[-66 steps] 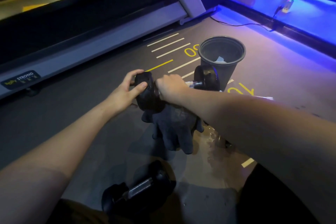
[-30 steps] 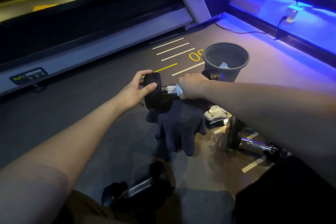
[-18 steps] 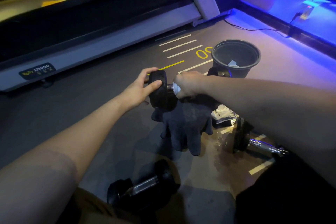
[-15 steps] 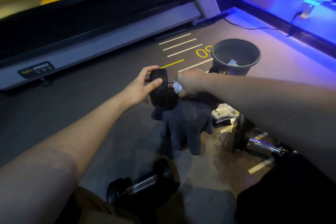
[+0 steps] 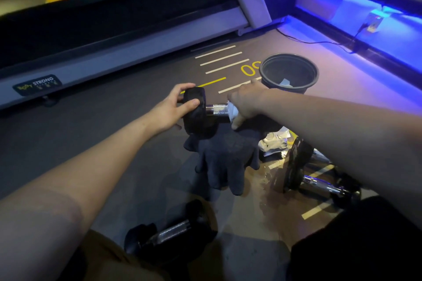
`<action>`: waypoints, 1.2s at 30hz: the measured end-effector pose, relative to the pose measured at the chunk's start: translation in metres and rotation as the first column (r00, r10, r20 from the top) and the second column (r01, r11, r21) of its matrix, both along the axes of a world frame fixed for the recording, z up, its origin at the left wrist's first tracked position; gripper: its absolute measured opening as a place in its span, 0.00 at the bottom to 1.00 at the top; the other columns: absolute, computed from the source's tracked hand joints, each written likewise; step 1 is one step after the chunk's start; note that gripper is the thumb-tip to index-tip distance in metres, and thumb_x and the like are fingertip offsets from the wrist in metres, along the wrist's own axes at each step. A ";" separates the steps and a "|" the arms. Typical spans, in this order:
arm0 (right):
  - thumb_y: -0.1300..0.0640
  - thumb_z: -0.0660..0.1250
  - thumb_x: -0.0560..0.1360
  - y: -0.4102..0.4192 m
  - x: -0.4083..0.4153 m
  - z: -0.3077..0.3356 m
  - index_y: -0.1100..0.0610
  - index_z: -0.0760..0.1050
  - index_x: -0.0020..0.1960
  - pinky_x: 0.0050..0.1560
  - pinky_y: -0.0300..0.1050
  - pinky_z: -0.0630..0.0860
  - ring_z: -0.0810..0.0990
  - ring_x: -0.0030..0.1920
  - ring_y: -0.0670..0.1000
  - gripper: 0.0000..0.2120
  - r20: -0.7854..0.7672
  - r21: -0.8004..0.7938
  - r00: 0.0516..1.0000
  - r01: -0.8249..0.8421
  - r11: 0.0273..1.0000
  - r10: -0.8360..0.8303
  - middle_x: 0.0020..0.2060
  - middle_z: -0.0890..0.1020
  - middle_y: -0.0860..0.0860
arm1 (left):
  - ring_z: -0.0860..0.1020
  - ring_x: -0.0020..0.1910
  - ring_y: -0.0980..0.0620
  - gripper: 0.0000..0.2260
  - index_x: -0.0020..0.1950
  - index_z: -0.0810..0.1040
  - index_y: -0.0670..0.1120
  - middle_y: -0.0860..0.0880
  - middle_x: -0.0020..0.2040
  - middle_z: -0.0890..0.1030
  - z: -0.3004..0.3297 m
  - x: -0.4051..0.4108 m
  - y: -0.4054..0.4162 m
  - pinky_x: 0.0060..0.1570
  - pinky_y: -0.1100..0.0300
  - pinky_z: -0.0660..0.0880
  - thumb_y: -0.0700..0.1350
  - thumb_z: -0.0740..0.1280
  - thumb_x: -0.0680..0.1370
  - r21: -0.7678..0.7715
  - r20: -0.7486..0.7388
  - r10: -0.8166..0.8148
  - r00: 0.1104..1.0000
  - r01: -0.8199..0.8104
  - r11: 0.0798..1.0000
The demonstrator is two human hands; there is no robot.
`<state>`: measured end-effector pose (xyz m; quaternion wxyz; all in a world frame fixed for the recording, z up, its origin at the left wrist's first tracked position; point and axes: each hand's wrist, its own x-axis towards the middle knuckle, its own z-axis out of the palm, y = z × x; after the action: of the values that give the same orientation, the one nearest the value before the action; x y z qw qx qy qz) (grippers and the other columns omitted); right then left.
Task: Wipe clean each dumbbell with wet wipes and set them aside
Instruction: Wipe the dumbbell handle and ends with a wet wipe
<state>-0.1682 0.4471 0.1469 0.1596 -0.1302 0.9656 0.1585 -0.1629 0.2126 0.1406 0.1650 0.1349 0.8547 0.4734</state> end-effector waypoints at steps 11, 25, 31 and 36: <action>0.43 0.77 0.68 0.023 0.014 0.016 0.50 0.78 0.60 0.44 0.42 0.68 0.79 0.52 0.53 0.24 -0.015 -0.448 0.998 0.044 0.893 -0.057 0.49 0.81 0.48 | 0.80 0.58 0.46 0.20 0.72 0.66 0.60 0.46 0.64 0.75 0.001 -0.001 0.000 0.46 0.47 0.81 0.52 0.65 0.82 0.000 0.014 -0.001 1.000 0.001 1.000; 0.46 0.79 0.63 -0.012 0.006 -0.008 0.52 0.81 0.50 0.42 0.47 0.74 0.78 0.47 0.55 0.19 -0.115 -0.549 0.985 0.045 0.835 -0.128 0.42 0.82 0.52 | 0.79 0.51 0.53 0.20 0.74 0.65 0.56 0.58 0.53 0.76 0.003 0.002 0.002 0.43 0.52 0.80 0.49 0.64 0.82 0.011 0.019 0.013 1.000 -0.013 1.000; 0.43 0.79 0.63 -0.015 0.003 -0.009 0.51 0.77 0.49 0.41 0.46 0.72 0.79 0.50 0.55 0.20 -0.137 -0.511 0.983 0.037 0.859 -0.124 0.43 0.80 0.50 | 0.80 0.52 0.53 0.20 0.73 0.66 0.58 0.51 0.59 0.77 0.003 0.001 0.000 0.44 0.53 0.80 0.51 0.64 0.82 0.014 0.028 0.008 1.000 -0.009 1.000; 0.40 0.78 0.63 0.005 0.011 0.003 0.53 0.78 0.52 0.45 0.44 0.64 0.78 0.53 0.58 0.25 -0.194 -0.345 0.979 -0.009 0.938 -0.062 0.49 0.82 0.54 | 0.80 0.58 0.47 0.20 0.74 0.65 0.58 0.47 0.64 0.76 0.003 -0.001 0.003 0.48 0.48 0.80 0.51 0.64 0.82 0.011 0.034 0.001 0.999 -0.001 1.000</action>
<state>-0.1569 0.4523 0.1496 0.0378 -0.1263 0.9913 -0.0026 -0.1634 0.2153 0.1439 0.1786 0.1273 0.8492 0.4804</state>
